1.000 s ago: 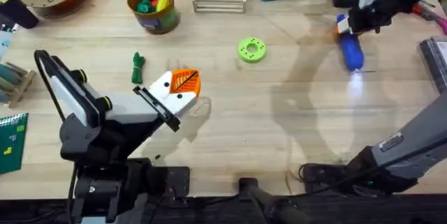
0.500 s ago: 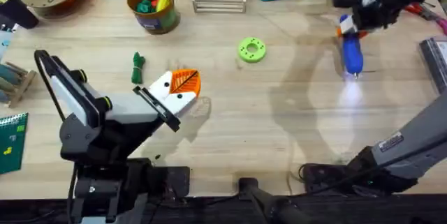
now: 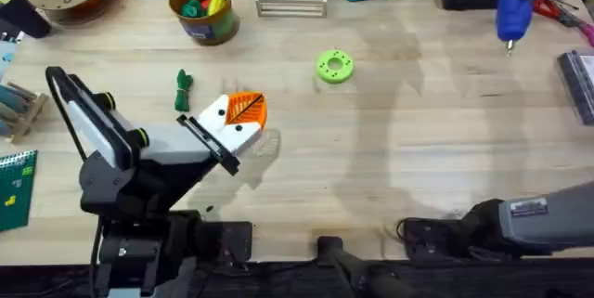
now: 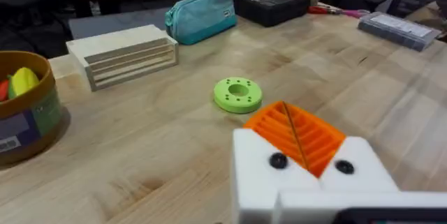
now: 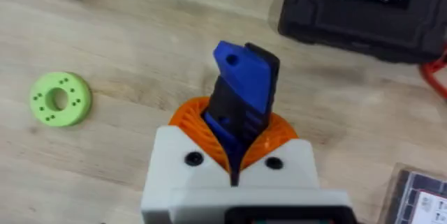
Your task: Pick up the gripper from the table and insert it into the empty holder that is missing its gripper. Then pick up a screw, insert it into the mounting hole, and use the screwdriver to tighten it. Finally, clean up the table by picking up the vegetable and placing it into the bucket.
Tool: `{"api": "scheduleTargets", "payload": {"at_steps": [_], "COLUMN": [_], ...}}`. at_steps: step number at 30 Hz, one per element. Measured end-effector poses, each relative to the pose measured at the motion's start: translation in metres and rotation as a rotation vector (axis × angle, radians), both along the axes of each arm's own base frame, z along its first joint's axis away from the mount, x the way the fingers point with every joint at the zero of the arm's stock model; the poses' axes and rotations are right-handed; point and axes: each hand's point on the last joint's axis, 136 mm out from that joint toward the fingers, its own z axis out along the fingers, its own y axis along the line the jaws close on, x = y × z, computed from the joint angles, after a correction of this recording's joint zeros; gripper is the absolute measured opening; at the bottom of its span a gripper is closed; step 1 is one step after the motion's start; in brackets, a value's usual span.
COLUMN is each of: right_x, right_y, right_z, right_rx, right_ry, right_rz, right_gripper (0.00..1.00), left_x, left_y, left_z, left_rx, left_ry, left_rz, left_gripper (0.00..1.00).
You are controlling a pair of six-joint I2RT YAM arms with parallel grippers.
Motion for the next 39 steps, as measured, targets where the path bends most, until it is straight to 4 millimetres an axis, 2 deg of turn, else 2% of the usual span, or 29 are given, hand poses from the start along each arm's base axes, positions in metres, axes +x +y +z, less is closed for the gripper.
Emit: {"api": "scheduleTargets", "payload": {"at_steps": [6, 10, 14, 29, 39], "right_x": [-0.015, -0.035, -0.058, -0.120, -0.156], "right_y": [0.009, 0.015, 0.022, 0.041, 0.081], "right_z": [0.076, 0.126, 0.157, 0.220, 0.239], "right_rx": [-0.047, -0.065, -0.059, -0.076, -0.014], "right_ry": [-0.227, -0.372, -0.453, -0.646, -0.715], "right_rz": [0.010, -0.005, -0.018, -0.021, 0.121], "right_gripper": [0.009, 0.009, 0.009, 0.009, 0.008], "left_x": [0.000, 0.000, 0.000, 0.000, 0.000], "left_y": [0.000, 0.000, 0.000, 0.000, 0.000], "left_z": [0.000, 0.000, 0.000, 0.000, 0.000], "left_rx": [0.000, 0.000, 0.000, 0.000, 0.000], "left_ry": [0.000, 0.000, 0.000, 0.000, 0.000], "left_rz": [0.000, 0.000, 0.000, 0.000, 0.000], "left_gripper": [0.013, 0.013, 0.013, 0.013, 0.013]}}
